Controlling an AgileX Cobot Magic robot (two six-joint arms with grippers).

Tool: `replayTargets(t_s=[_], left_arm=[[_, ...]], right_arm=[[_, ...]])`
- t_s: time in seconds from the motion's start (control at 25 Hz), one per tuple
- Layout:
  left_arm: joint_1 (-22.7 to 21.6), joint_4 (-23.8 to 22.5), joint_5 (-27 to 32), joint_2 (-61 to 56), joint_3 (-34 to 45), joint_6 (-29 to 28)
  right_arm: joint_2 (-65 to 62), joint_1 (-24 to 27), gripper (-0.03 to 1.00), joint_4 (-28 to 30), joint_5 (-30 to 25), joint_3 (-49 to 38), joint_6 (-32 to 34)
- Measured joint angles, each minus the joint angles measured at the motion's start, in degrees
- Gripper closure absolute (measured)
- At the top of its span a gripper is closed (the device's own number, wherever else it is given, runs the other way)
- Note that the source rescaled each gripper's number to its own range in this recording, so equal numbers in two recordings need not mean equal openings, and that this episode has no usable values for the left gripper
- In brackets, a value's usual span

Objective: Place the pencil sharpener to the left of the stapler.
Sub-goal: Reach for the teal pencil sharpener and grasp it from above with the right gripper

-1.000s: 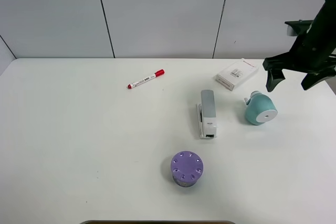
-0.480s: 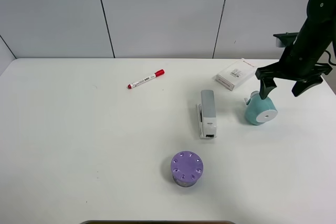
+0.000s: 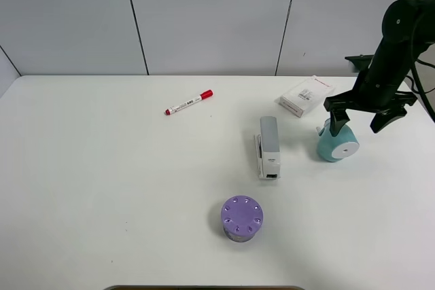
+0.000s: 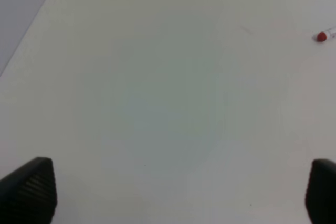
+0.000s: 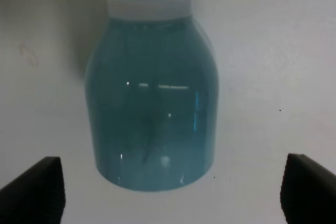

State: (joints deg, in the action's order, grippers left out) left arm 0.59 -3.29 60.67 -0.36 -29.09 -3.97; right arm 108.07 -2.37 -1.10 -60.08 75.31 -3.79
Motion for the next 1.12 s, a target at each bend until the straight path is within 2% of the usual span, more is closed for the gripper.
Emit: replayTargets(t_s=[0.52, 0.76, 1.12], left_arm=[[0.0, 0.0, 0.0, 0.0, 0.0, 0.0], [0.0, 0.0, 0.0, 0.0, 0.0, 0.0], [0.0, 0.0, 0.0, 0.0, 0.0, 0.0]], right_arm=[[5.2, -0.3, -0.03, -0.6, 4.7, 0.2, -1.5], [6.3, -0.3, -0.03, -0.6, 8.5, 0.2, -1.7], [6.3, -0.3, -0.03, -0.6, 8.9, 0.2, -2.6]])
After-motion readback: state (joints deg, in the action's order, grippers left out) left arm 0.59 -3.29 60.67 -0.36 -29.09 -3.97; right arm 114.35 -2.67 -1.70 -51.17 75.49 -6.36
